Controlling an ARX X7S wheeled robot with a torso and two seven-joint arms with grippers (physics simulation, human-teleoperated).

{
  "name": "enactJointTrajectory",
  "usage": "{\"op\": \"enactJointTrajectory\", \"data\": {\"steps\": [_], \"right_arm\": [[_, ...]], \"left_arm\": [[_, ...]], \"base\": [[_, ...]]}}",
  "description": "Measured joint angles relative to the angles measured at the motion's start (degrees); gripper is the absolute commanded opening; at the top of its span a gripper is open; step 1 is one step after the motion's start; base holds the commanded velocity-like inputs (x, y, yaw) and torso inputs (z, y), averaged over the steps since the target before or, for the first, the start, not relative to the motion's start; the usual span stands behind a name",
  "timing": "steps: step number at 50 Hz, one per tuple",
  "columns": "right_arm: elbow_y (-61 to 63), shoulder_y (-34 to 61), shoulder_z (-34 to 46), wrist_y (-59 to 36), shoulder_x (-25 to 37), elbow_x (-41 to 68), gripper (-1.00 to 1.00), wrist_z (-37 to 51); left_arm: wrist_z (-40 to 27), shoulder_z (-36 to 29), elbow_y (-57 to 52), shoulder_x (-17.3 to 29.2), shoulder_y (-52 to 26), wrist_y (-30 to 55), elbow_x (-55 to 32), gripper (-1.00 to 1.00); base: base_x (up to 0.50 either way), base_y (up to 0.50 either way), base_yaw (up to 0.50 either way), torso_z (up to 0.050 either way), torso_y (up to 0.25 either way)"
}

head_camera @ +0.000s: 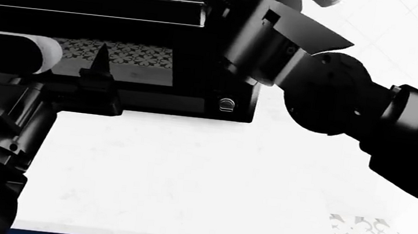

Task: Turn on the toaster oven by setting the timer.

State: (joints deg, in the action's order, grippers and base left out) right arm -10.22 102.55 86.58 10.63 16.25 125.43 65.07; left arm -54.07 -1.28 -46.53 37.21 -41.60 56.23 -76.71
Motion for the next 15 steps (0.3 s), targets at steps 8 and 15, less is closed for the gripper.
{"op": "enactJointTrajectory", "data": {"steps": [8,15], "right_arm": [[0.4,-0.9,-1.4,0.9,0.5,0.6,-1.00,-0.7],[0.8,-1.9,-2.7,1.9,0.9,1.0,-1.00,-1.3]], "left_arm": [[0.0,-0.1,0.1,0.1,0.0,-0.2,0.0,1.00],[-0.1,-0.2,0.1,0.2,0.0,-0.3,0.0,1.00]], "base": [[0.00,0.00,0.00,0.000,0.000],[0.00,0.00,0.00,0.000,0.000]]}}
